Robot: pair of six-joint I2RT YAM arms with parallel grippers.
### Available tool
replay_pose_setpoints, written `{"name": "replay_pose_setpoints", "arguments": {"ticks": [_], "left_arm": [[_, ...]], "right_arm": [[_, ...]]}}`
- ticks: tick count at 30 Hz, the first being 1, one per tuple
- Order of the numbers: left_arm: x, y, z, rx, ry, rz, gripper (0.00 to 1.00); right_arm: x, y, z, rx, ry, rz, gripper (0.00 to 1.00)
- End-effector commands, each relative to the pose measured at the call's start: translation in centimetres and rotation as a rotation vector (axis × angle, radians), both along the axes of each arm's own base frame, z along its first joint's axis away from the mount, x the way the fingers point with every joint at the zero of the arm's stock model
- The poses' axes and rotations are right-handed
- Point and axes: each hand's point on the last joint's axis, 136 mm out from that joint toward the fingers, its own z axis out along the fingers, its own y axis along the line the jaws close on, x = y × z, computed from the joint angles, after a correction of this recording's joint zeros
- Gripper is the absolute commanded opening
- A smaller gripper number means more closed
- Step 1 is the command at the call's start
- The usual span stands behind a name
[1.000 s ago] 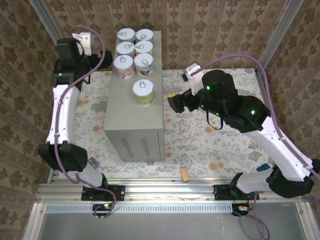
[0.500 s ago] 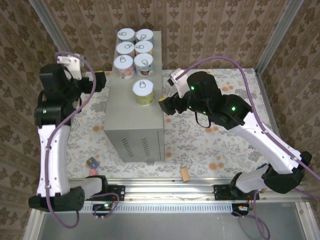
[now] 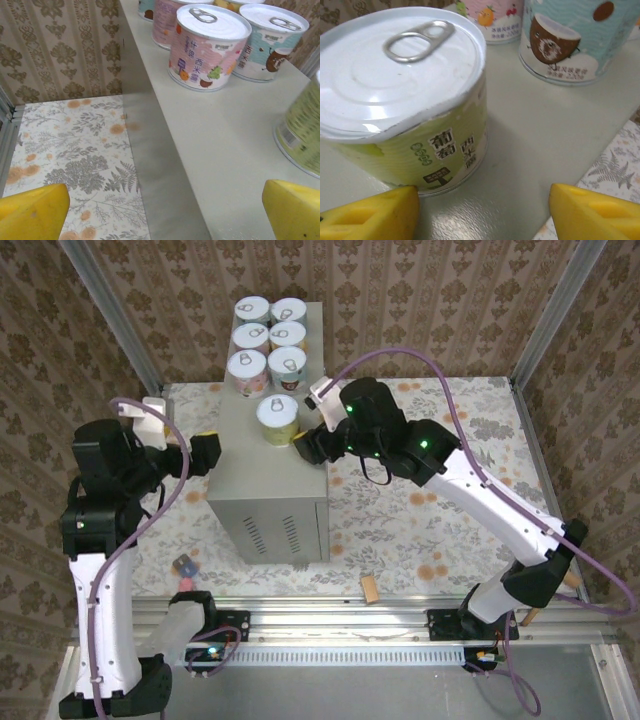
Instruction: Place and organize the canned foods onto the counter
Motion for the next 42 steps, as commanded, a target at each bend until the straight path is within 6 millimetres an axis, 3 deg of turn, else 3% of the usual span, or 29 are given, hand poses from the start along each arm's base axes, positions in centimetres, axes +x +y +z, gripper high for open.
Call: {"name": "replay_pose_setpoints", "arguments": {"ticks": [1,18,30,42], "left_arm": [[-0.3,-0.7,-0.7,-0.005,0.02,-0.04,1.0],[1.6,-0.6,-1.7,-0.015,0.037,-0.022,1.0],[4.6,1.3,-2.6,0.001,0.047,0.103,1.0],[7.3,0.1,-2.4,-0.032,0.048,0.061,1.0]], "right_arm": [[0.4,1.6,1.4,0.048,-0.031,0.037,0.7],[1.5,6.0,0.7,0.06,-0.032,0.139,0.64],[1.6,7.6,0.3,0.065,-0.022,0.181,0.64],[1.7,8.9,0.7,0.087,-0.037,0.201,0.64]]}}
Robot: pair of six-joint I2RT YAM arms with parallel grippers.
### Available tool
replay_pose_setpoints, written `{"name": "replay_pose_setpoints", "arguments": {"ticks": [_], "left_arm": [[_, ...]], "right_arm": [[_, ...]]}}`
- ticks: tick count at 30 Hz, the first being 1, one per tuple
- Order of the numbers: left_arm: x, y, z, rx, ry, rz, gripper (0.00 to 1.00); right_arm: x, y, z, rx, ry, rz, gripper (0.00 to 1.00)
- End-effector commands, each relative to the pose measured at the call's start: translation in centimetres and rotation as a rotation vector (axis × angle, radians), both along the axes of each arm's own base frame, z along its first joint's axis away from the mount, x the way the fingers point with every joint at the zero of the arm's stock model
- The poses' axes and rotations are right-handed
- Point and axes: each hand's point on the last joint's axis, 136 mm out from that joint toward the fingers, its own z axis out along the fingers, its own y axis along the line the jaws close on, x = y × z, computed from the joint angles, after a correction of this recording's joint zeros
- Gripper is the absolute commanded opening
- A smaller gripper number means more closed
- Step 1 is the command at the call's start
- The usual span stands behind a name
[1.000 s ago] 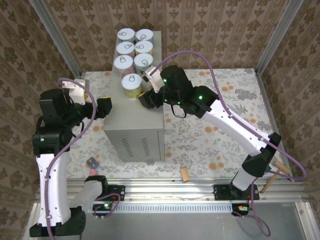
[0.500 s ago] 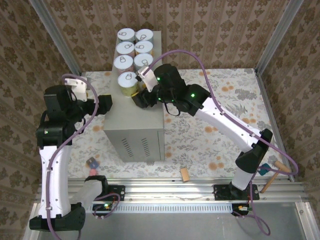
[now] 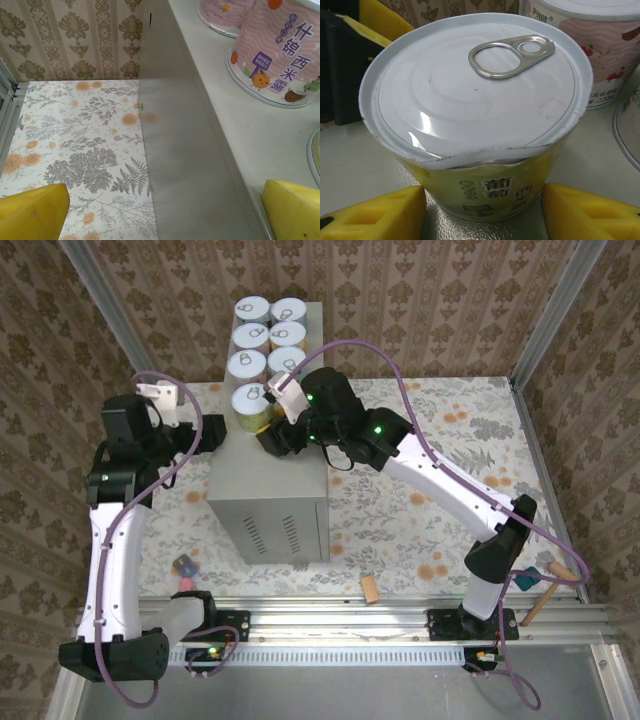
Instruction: Place and organize the canned foods onto the counter
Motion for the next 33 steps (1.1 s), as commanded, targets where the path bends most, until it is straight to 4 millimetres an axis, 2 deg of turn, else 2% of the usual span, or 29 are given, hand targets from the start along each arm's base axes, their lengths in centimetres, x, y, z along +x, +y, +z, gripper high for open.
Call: {"name": "replay_pose_setpoints", "arguments": {"ticks": [1,18,33], "left_arm": [[0.4,-0.8,1.7,-0.025,-0.051,-0.021,1.0],[2.1,-1.2,1.3,-0.023,-0.043,-0.027,1.0],[2.1,-0.9,1.2,-0.016,-0.046,-0.014,1.0]], "right_arm": [[-0.3,1.4,1.2,0.036,-0.029,0.045,0.64],[0.9,2.0,0.2,0.032,-0.012,-0.006,0.62],[1.2,2.3,0.1,0.04,-0.012,-0.004,0.62]]}}
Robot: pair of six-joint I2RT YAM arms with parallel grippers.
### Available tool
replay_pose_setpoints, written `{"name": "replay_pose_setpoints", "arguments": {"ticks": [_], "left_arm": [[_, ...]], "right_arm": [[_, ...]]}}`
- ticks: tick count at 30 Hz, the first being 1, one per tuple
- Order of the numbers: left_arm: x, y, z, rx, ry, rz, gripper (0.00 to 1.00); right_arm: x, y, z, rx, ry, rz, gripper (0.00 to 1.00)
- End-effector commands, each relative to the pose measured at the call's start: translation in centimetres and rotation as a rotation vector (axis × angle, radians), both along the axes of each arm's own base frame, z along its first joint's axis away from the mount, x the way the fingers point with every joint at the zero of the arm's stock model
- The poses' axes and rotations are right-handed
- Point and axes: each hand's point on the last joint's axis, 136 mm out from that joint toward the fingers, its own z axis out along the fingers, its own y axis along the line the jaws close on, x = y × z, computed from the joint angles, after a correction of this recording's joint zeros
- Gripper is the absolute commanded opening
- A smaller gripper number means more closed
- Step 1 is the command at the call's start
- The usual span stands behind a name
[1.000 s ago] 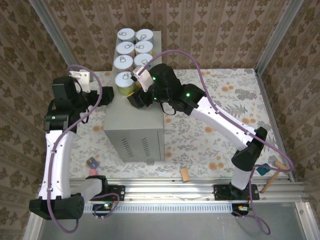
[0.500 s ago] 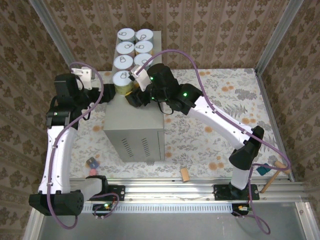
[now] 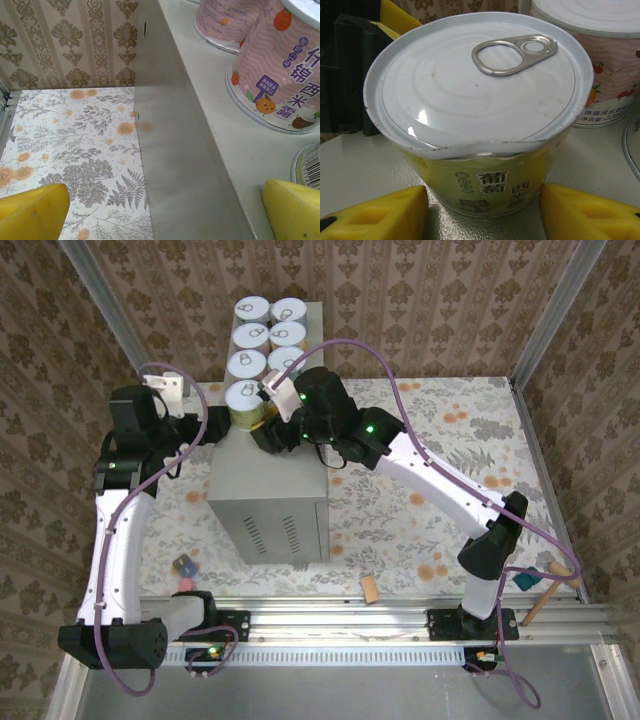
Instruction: Place and organize the canned foods onto the counter
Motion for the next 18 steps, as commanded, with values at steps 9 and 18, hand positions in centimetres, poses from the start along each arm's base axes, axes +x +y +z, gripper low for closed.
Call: {"name": "replay_pose_setpoints", "arguments": {"ticks": [9,18], "left_arm": [[0.13,-0.18,1.05,-0.009,-0.03,-0.002,1.0],[0.1,-0.17,1.05,-0.011,-0.03,-0.001,1.0]], "right_arm": [[0.54,1.63,0.02,0.032,0.006,0.008,0.62],[0.61,1.48,-0.01,0.027,0.005,0.0,0.63]]}}
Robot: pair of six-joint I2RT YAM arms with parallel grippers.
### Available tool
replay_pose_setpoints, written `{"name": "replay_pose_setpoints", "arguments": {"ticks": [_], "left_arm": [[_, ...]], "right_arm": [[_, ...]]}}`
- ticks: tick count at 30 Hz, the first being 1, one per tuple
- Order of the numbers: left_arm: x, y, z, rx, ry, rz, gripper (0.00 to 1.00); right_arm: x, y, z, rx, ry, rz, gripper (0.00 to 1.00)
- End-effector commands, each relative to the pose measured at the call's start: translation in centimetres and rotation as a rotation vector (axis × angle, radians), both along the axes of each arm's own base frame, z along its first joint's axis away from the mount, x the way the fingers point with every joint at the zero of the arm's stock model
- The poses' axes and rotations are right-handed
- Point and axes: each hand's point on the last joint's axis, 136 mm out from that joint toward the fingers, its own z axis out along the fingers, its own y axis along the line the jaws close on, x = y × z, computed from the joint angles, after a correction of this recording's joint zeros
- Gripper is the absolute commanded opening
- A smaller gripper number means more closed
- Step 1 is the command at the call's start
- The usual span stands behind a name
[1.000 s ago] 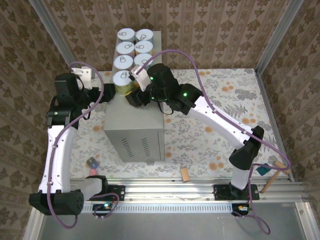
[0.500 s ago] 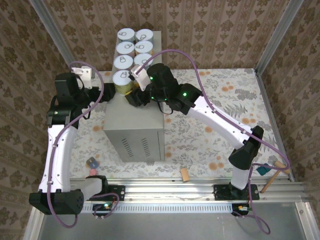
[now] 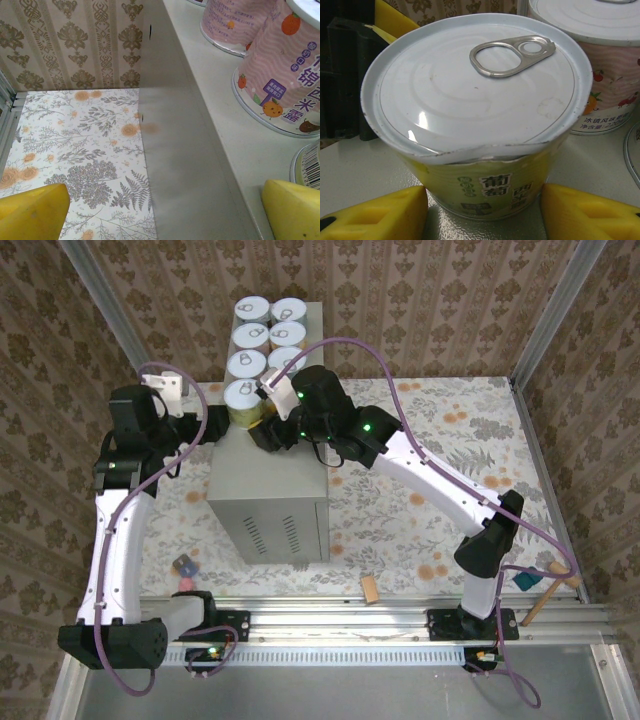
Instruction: Place and organize the canned foods onto the counter
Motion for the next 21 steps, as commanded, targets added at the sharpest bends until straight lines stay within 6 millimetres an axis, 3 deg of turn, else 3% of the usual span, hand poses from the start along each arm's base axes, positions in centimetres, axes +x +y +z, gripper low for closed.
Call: {"name": "replay_pose_setpoints", "arguments": {"ticks": [1,12,21], "left_arm": [[-0.1,-0.3,1.1,-0.015,-0.026,-0.012,1.0],[-1.0,0.5,2.5,0.01,-0.039,0.02,1.0],[-1.3,1.3,2.5,0.046,-0.031,0.05,1.0]], "right_arm": [[0.2,1.0,0.0,0.022,0.004,0.002,0.64],[-1.0,-1.1,1.2,0.038,-0.001,-0.032,0.76],[-3.4,-6.6,2.2,-0.005,-0.006,-0.133,0.93]]}}
